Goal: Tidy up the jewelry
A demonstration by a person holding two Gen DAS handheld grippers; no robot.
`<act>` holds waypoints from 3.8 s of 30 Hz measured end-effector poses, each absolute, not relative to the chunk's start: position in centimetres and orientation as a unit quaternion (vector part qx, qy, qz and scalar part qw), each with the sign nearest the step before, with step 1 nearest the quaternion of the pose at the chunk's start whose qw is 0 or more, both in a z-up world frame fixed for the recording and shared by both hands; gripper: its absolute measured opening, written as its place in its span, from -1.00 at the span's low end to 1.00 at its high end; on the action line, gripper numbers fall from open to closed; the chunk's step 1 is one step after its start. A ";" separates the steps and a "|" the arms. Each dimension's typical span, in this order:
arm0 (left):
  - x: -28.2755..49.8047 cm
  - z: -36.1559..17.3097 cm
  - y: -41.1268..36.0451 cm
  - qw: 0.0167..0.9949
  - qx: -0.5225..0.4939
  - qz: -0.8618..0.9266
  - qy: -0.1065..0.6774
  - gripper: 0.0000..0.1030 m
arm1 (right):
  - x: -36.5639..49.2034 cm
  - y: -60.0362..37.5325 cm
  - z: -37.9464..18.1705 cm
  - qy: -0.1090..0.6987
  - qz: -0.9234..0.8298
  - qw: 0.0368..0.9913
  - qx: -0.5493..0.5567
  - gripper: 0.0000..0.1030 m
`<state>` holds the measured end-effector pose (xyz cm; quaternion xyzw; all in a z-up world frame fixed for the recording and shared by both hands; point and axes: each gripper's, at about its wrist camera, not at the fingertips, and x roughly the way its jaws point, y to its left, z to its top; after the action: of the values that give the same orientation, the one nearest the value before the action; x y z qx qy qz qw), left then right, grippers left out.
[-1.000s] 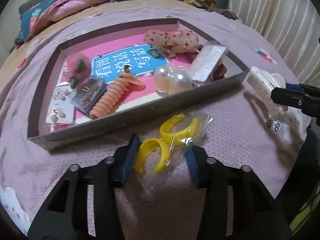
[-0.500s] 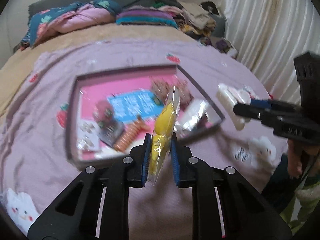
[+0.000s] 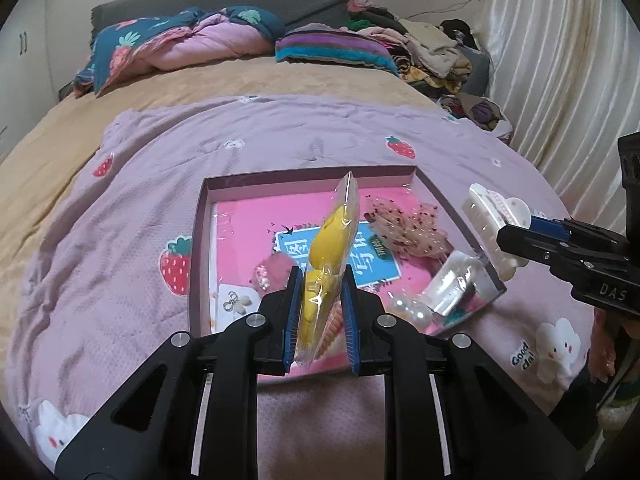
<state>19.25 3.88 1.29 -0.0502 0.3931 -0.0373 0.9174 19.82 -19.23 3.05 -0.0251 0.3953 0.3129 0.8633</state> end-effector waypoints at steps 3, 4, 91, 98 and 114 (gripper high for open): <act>19.7 1.0 4.0 0.916 -0.055 -0.036 0.396 -0.77 | 20.7 -18.9 2.4 0.403 0.307 0.862 -0.028 -0.17; 19.9 0.9 4.0 0.915 -0.056 -0.036 0.397 -0.77 | 20.9 -18.9 2.2 0.406 0.305 0.861 -0.028 -0.17; 7.6 -0.5 3.2 0.915 -0.078 0.041 0.394 0.82 | 7.5 -23.6 1.1 0.347 0.243 0.905 -0.032 0.92; 7.6 -0.5 3.1 0.915 -0.076 0.042 0.394 0.82 | 7.5 -23.4 0.9 0.351 0.246 0.903 -0.033 0.92; 7.6 -0.4 3.1 0.915 -0.074 0.041 0.394 0.82 | 7.4 -23.3 0.9 0.350 0.247 0.903 -0.033 0.92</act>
<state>7.64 3.06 -0.40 -0.0742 0.3944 0.0412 0.9150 7.35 -23.26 0.93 -0.0333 0.3497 0.2466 0.9032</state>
